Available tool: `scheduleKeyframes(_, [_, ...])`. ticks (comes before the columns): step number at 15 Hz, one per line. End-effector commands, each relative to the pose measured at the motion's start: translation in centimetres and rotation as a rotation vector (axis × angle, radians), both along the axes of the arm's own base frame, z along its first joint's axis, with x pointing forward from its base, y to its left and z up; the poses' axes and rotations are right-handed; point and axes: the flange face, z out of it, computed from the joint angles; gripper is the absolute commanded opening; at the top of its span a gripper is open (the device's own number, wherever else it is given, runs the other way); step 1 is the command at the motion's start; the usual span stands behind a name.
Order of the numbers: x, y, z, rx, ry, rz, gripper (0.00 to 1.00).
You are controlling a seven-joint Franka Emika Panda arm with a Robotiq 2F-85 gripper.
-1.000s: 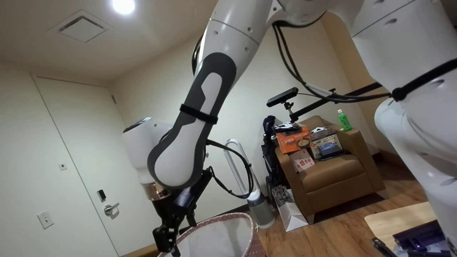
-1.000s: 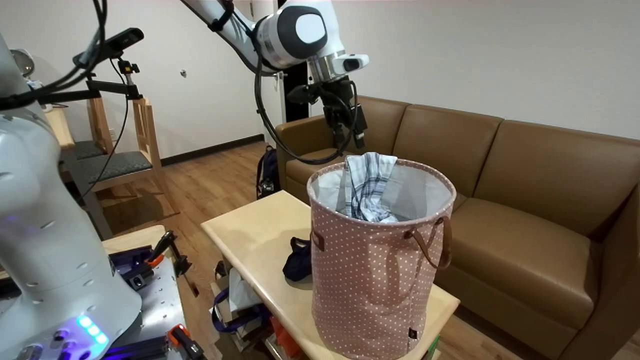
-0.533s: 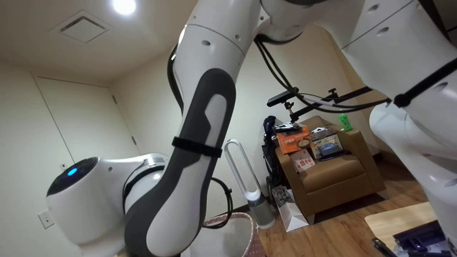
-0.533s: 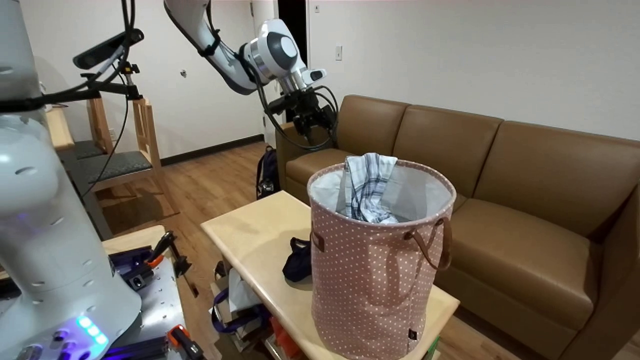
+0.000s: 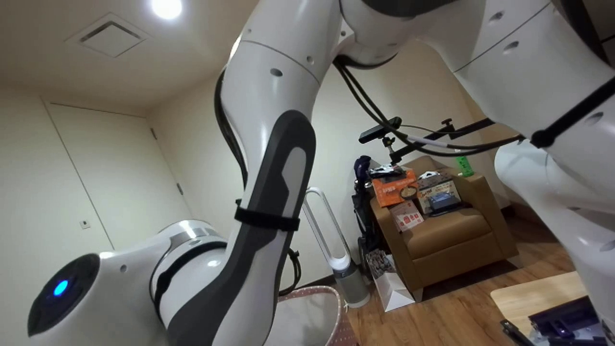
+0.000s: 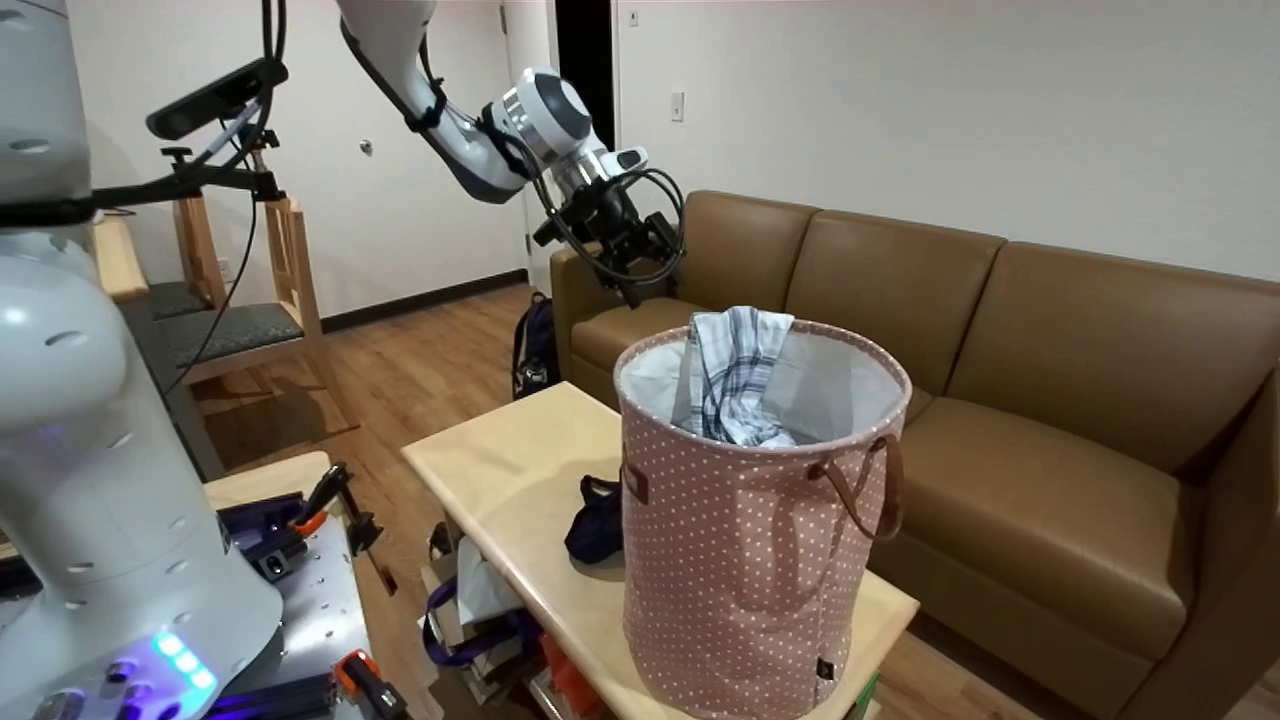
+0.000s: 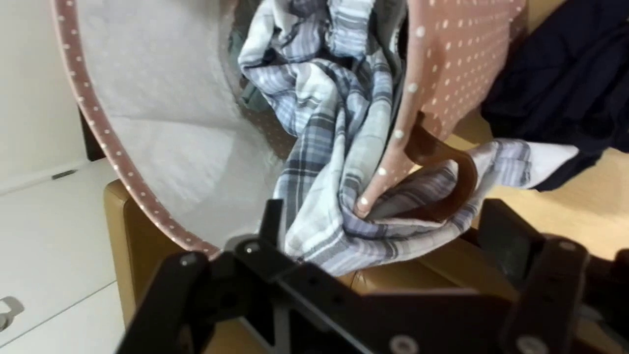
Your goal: Put the pajama pants into the laundry bin
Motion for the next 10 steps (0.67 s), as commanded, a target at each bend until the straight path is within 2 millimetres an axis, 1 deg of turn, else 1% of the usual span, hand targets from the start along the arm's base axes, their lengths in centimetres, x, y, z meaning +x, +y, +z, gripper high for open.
scheduleKeyframes(1, [1.2,3.4,-1.9,-0.149,0.024,0.070,1.00])
scheduleKeyframes(2, [1.3,4.6,-2.4,-0.150,0.030,0.106,1.00])
scheduleKeyframes(3, [1.4,5.4,-2.5,-0.116,0.039,0.134,1.00])
scheduleKeyframes(4, [0.6,4.1,-2.2,-0.104,0.028,0.089,1.00])
scheduleKeyframes(5, [0.7,5.1,-2.6,-0.100,0.031,0.104,1.00])
scheduleKeyframes(7, [0.9,5.8,-2.9,-0.097,0.033,0.114,1.00])
scheduleKeyframes(8, [0.6,5.1,-3.3,-0.120,0.052,0.096,1.00])
scheduleKeyframes(9, [0.4,4.9,-3.6,-0.147,0.061,0.098,1.00])
scheduleKeyframes(10, [0.6,5.1,-3.8,-0.165,0.060,0.098,1.00])
